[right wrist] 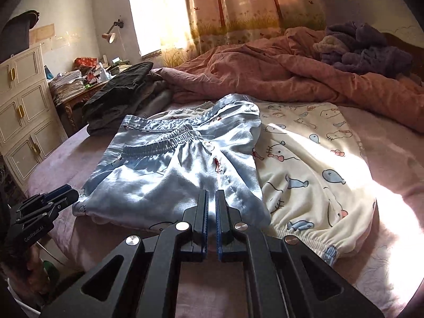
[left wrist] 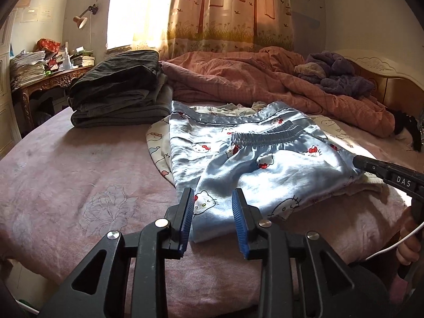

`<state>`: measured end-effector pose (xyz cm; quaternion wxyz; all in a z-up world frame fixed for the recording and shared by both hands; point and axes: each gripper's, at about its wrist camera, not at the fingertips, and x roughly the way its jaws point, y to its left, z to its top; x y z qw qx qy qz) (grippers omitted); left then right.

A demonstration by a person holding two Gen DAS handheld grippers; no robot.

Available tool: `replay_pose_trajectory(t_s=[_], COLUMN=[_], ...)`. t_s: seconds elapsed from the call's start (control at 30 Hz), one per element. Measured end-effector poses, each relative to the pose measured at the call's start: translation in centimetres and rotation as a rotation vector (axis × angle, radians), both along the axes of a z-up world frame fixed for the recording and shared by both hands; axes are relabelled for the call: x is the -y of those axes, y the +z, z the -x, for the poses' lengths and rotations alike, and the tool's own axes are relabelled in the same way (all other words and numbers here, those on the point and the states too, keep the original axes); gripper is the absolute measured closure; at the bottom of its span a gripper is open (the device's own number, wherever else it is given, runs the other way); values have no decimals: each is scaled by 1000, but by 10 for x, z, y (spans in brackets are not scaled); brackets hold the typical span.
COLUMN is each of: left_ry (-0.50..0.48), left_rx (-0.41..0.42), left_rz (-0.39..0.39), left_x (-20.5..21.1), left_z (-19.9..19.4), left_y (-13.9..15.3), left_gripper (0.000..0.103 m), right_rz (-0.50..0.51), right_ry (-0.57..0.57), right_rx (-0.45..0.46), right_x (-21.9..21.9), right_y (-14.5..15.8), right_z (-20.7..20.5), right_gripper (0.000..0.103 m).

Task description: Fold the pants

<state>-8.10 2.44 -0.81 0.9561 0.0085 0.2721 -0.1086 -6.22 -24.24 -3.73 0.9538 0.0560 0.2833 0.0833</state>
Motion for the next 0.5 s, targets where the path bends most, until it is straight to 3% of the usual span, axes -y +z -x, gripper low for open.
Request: replay_pose_trajectory(t_s=[0.23,0.3,0.37,0.5], left_ry=[11,21,30,41], left_rx=[88,116,135,126], left_rz=[-11,-18,-23,-3], left_x=[2,0,-3,-10], left_z=[23,28,33,34], left_y=[31,38,43,46], left_gripper=[74,70,67,66], right_rz=[21,27,27,16], right_ry=[-39,-47,-56,-57], right_rx=[37,60,82,99], right_x=[9,10,12,15], right_y=[25,32,39,45], right_z=[27,35,42,49], right_gripper=[99,96,87,85])
